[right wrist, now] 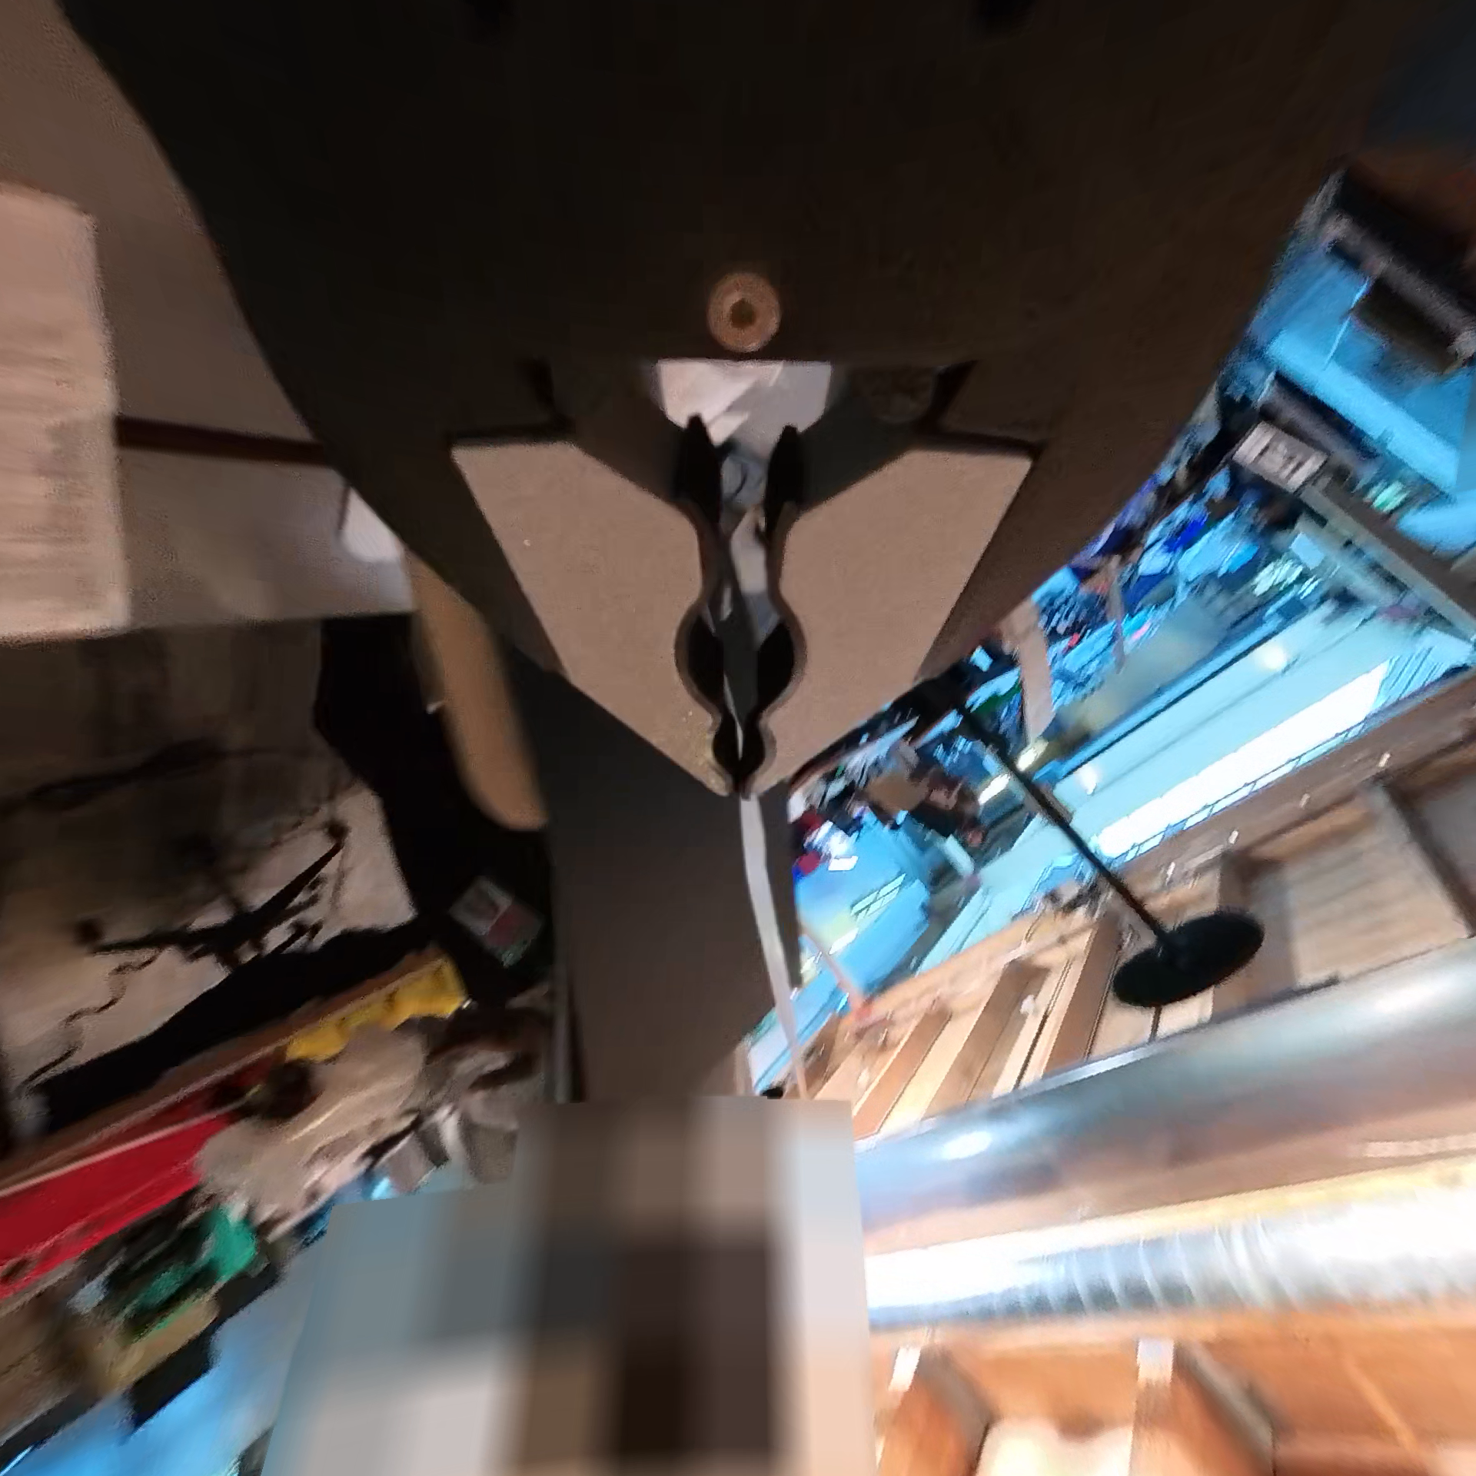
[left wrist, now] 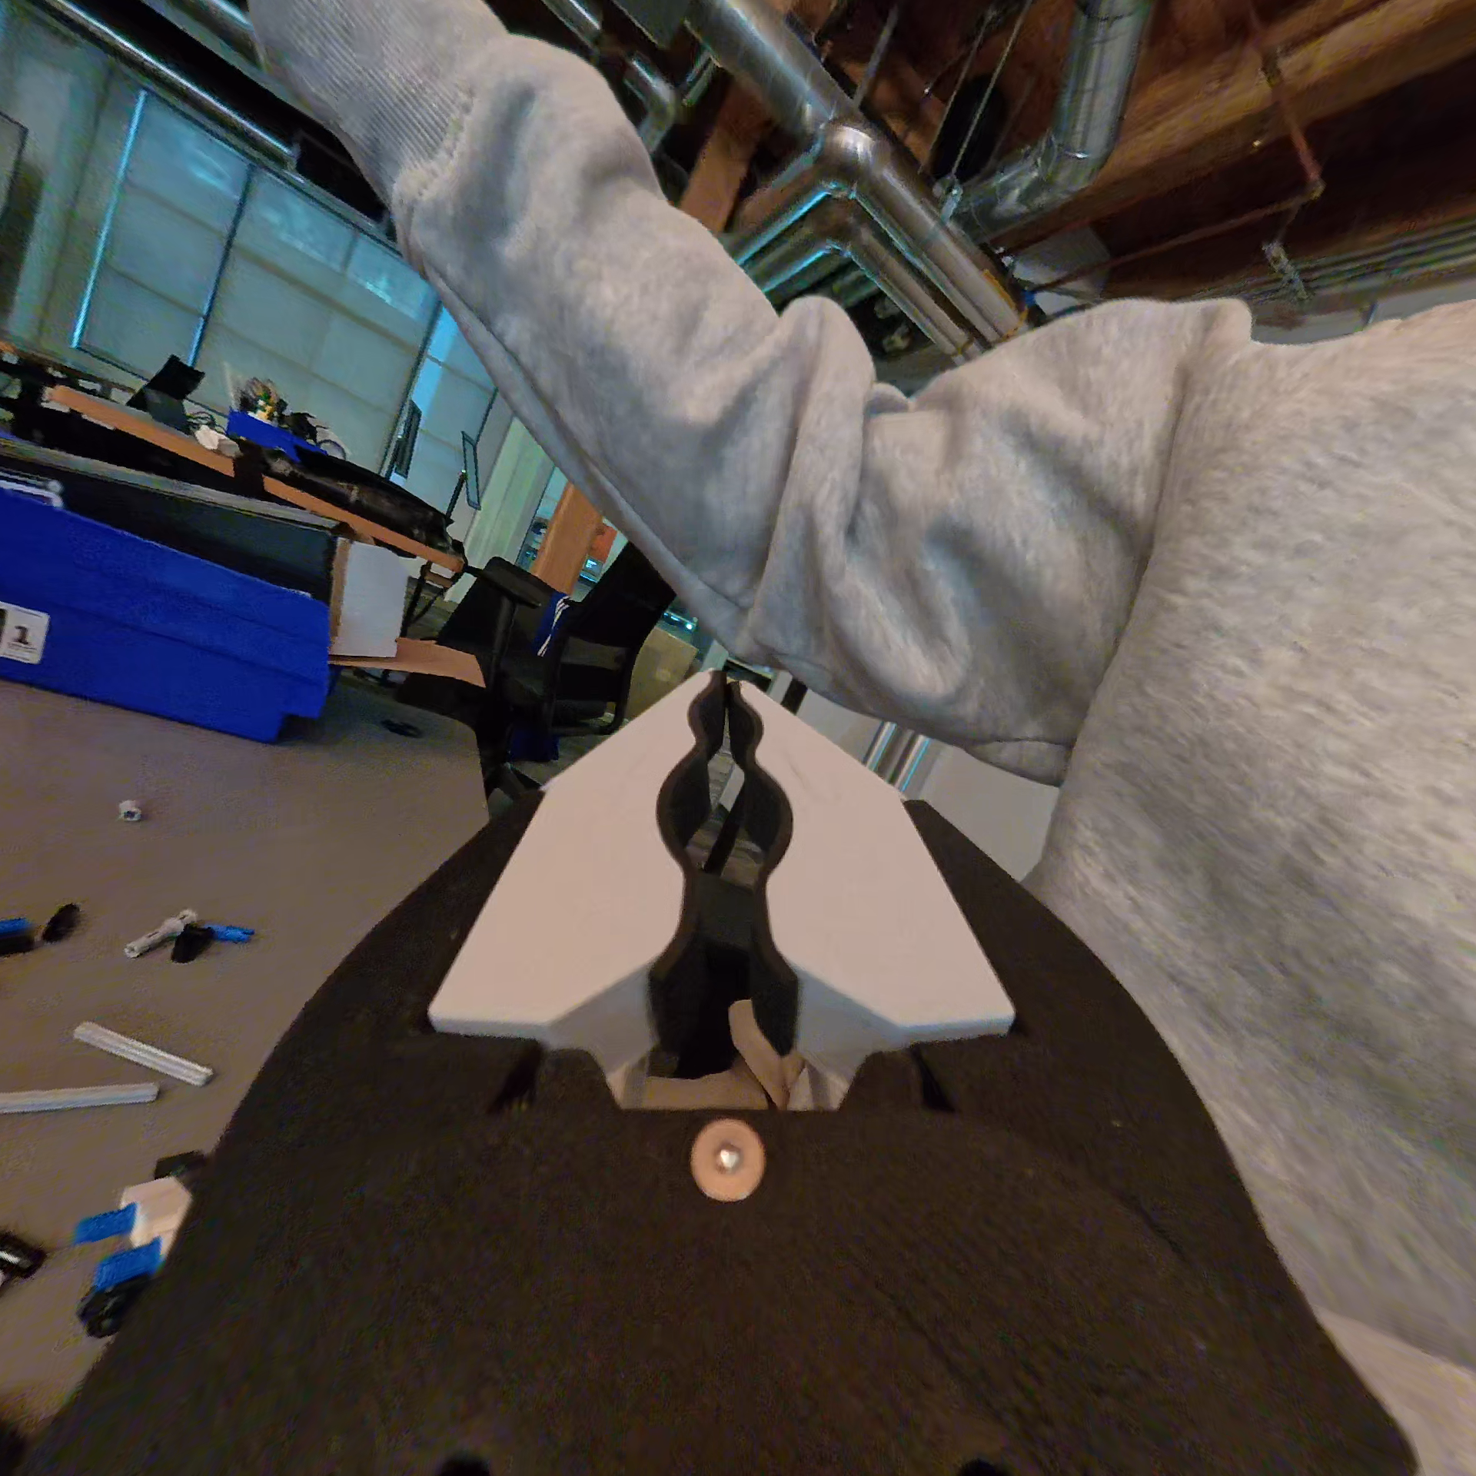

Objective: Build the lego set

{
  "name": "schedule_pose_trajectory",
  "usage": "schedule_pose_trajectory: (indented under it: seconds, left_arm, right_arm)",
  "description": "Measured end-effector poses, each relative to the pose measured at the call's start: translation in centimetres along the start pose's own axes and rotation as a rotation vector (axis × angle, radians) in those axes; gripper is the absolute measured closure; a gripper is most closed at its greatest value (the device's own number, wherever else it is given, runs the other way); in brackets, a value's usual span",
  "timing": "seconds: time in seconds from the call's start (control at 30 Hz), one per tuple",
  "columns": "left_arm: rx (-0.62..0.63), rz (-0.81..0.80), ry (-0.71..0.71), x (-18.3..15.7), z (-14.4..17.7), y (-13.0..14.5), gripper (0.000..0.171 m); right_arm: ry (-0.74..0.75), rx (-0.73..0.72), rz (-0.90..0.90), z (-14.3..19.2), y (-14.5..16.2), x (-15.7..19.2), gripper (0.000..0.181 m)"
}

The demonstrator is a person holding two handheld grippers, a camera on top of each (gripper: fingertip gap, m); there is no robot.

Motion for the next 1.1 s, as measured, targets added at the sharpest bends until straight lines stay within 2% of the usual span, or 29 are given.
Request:
schedule_pose_trajectory:
  seconds: [0.2, 0.3, 0.4, 0.53, 0.77, 0.9, 1.1]
  left_arm:
    - [0.0, 0.007, -0.032, 0.7, 0.4, 0.0, 0.171]
    - [-0.006, 0.025, -0.039, 1.0, 0.5, 0.1, 0.171]
    - [-0.016, 0.048, -0.055, 1.4, 0.6, 0.2, 0.171]
    - [-0.032, 0.069, -0.09, 2.2, 1.0, 0.1, 0.171]
    - [-0.098, 0.123, -0.146, 3.5, 2.4, -0.6, 0.171]
    - [-0.131, 0.145, -0.156, 3.9, 2.8, -0.9, 0.171]
    - [-0.114, 0.13, -0.157, 3.8, 2.7, -0.8, 0.171]
  right_arm:
    - [0.156, -0.313, 0.038, 3.4, -6.5, -6.0, 0.181]
    - [0.254, -0.423, 0.052, 4.9, -7.6, -9.3, 0.181]
    - [0.339, -0.469, 0.048, 5.4, -7.1, -13.0, 0.181]
    - [0.451, -0.454, 0.035, 4.2, -5.1, -18.3, 0.181]
    - [0.693, -0.309, 0.02, 0.9, -1.0, -26.7, 0.181]
    - [0.815, -0.227, 0.035, -0.1, 0.0, -30.0, 0.181]
    - [0.955, -0.085, 0.12, -0.7, 0.7, -32.5, 0.181]
Point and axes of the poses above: each gripper's, where its closed fingertips meet, z back along the fingers, y out of its underside, x = y × z across the jaws, the point moved 7 cm from there along z, back along the fingers, and after that the axes turned 8 degrees about -z, right-handed, at the moved point
